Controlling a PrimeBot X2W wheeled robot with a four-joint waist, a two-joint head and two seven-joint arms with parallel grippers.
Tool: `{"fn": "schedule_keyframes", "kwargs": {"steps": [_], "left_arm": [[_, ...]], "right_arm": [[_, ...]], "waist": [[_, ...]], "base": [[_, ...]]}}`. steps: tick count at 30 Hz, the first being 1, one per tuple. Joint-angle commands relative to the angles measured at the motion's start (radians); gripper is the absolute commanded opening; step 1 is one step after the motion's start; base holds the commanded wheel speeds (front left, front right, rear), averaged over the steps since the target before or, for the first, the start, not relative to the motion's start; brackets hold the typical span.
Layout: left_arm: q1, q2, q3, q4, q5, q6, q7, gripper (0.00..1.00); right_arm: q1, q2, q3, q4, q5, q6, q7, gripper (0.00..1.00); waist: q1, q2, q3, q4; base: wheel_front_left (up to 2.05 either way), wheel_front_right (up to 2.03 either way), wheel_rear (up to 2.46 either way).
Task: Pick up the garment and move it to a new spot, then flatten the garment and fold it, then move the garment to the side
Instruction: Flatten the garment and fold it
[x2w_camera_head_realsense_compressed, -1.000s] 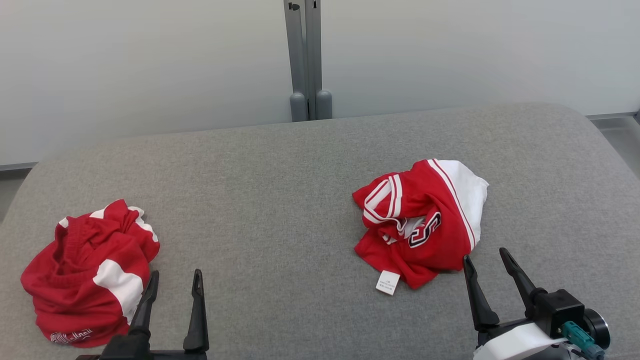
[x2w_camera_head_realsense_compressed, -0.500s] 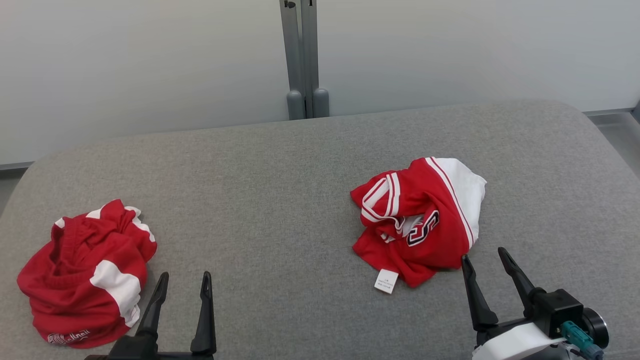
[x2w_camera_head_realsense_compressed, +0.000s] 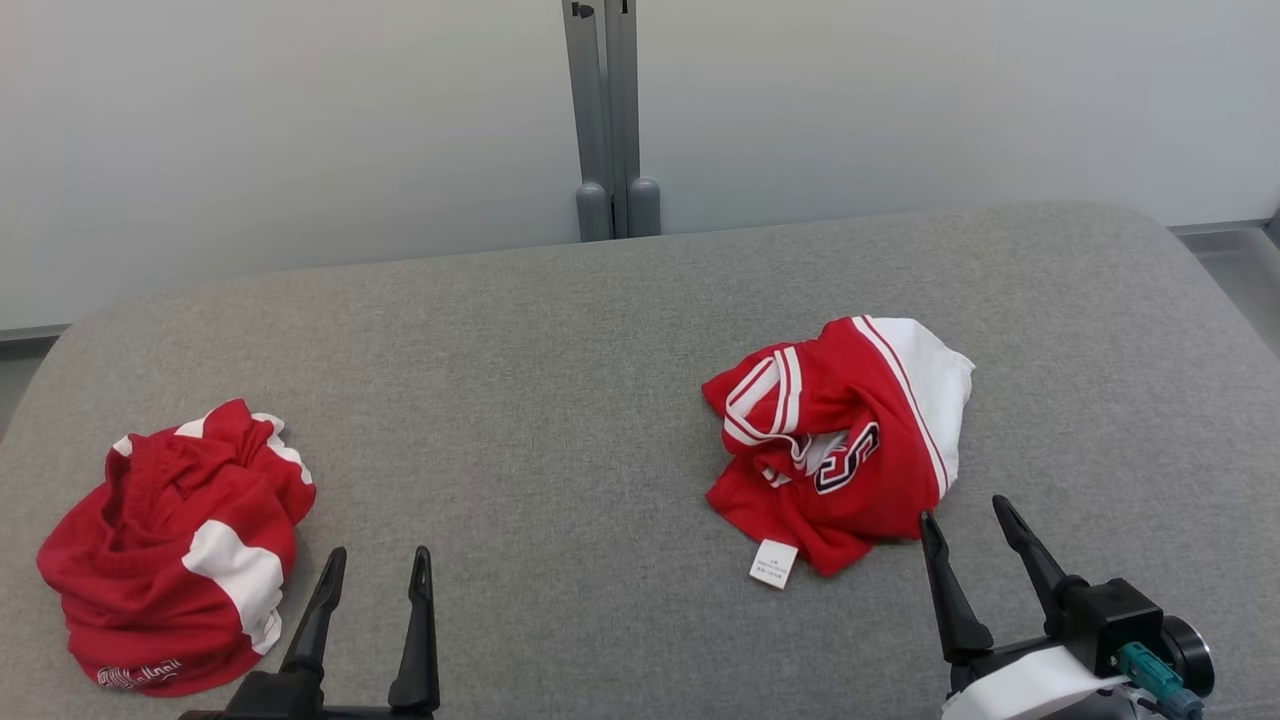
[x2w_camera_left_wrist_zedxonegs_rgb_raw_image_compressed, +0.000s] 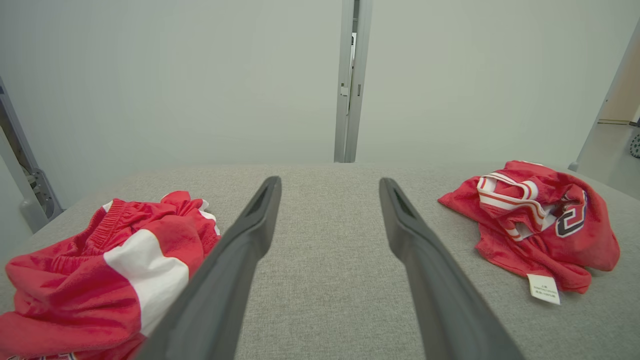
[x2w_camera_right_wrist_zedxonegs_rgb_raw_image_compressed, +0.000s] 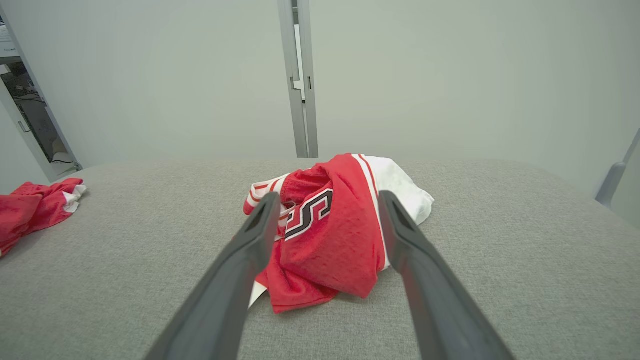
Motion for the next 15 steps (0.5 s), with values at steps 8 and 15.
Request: {"fn": "schedule_keyframes", "kwargs": {"steps": [8,15], "left_arm": [[-0.005,0.000,-0.007,0.005,0.001,-0.003,0.001,1.00],[-0.008,0.000,-0.013,0.009,0.001,-0.005,0.001,1.00]], "right_arm": [[-0.001,-0.002,0.009,0.006,0.006,-0.002,0.000,1.00],[-0.001,-0.002,0.016,0.009,0.001,-0.002,0.000,1.00]], "waist": [[0.0000,0.0000,-0.006,-0.003],[0.0000,0.0000,-0.006,-0.005]], "base": [[0.00,0.00,0.00],[0.00,0.00,0.00]]}}
